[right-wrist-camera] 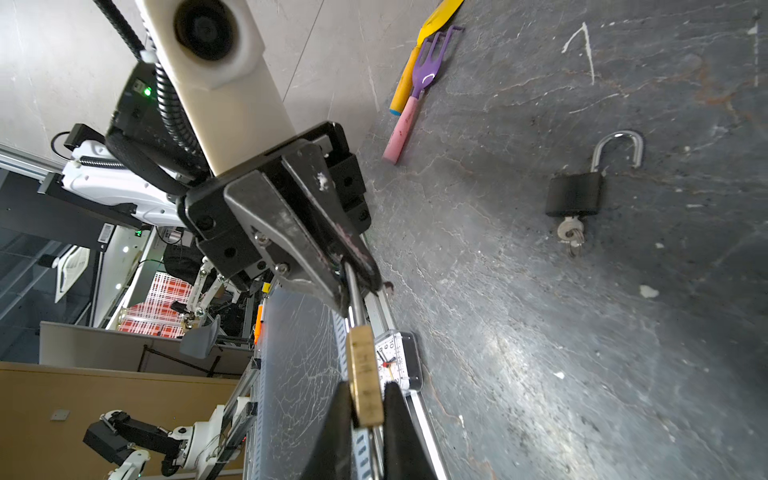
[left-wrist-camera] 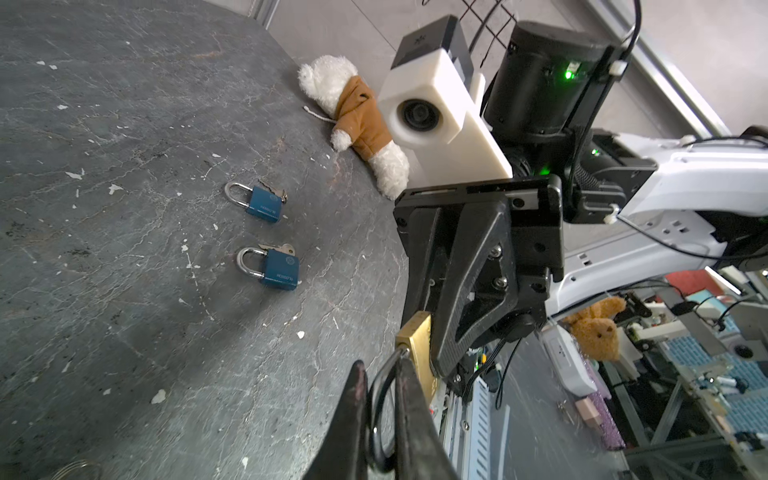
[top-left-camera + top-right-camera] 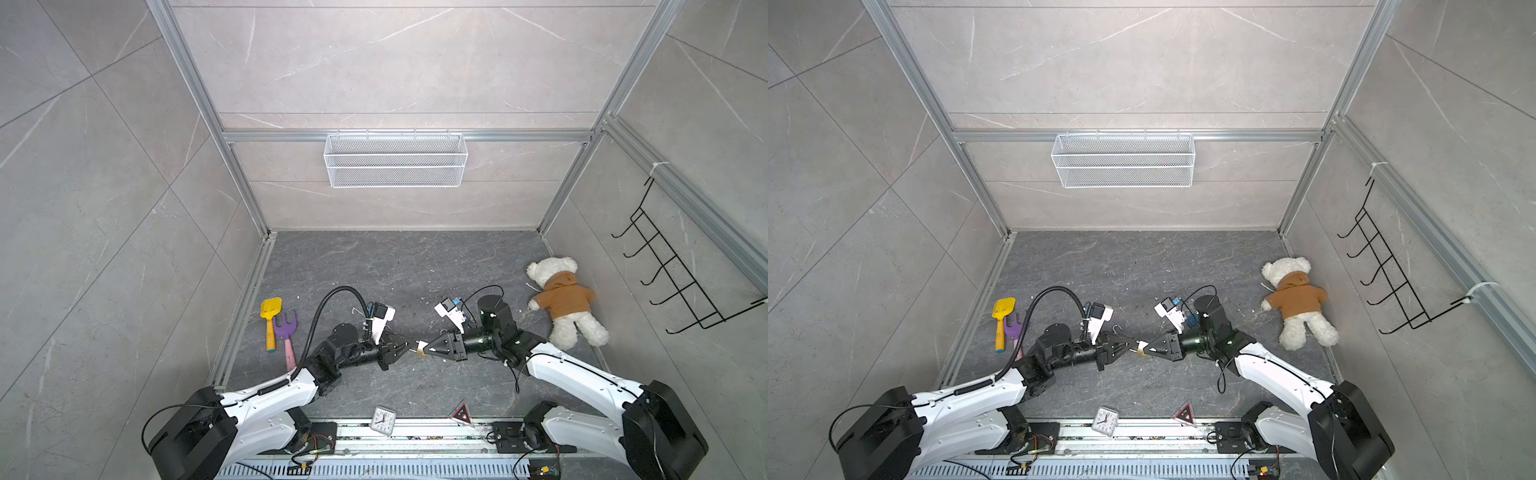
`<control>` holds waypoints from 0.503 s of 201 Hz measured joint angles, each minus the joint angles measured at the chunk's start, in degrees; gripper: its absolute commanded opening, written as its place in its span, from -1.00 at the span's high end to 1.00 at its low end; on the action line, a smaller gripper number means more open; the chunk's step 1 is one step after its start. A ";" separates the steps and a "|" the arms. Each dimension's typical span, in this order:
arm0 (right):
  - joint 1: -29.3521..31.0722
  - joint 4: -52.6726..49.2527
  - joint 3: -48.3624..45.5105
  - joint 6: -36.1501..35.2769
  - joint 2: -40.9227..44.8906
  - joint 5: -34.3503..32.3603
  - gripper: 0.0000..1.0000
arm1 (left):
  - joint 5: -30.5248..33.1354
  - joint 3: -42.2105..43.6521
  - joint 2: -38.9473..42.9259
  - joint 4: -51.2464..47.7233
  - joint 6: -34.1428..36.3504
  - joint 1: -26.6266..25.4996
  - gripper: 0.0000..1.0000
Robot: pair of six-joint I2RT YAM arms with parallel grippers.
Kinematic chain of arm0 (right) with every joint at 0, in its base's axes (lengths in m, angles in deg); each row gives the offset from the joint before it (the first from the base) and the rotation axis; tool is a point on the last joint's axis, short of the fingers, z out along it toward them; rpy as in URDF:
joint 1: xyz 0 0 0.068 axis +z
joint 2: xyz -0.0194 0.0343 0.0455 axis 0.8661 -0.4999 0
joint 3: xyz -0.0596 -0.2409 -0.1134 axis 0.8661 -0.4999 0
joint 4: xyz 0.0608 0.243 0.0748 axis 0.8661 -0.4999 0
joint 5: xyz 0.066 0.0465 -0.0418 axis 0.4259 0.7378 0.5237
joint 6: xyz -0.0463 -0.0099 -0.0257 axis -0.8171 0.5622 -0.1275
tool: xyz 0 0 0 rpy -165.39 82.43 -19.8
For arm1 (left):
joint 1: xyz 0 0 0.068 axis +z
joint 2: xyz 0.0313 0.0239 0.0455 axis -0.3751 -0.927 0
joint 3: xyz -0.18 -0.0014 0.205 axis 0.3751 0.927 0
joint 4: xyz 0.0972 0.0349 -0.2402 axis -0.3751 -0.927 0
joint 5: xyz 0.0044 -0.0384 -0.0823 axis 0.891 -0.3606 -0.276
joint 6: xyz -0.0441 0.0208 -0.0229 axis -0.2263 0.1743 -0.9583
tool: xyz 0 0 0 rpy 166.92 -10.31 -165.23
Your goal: Lock with the key
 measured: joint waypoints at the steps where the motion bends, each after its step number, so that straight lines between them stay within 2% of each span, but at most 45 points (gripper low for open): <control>1: 0.00 0.13 -0.04 0.11 0.00 0.00 0.66 | 0.04 0.04 -0.04 0.13 -0.11 0.00 1.00; 44: 0.00 9.90 -1.53 4.76 -1.25 -1.18 0.64 | 4.63 1.53 -0.72 7.87 -5.95 -0.44 1.00; 89: -0.42 19.28 -2.23 9.14 -3.54 -0.26 0.99 | 7.85 1.70 -0.70 10.88 -8.44 -0.31 1.00; 101: -0.42 21.09 -2.34 10.16 -3.98 -0.24 1.00 | 8.41 1.70 -0.68 11.45 -8.83 -0.31 1.00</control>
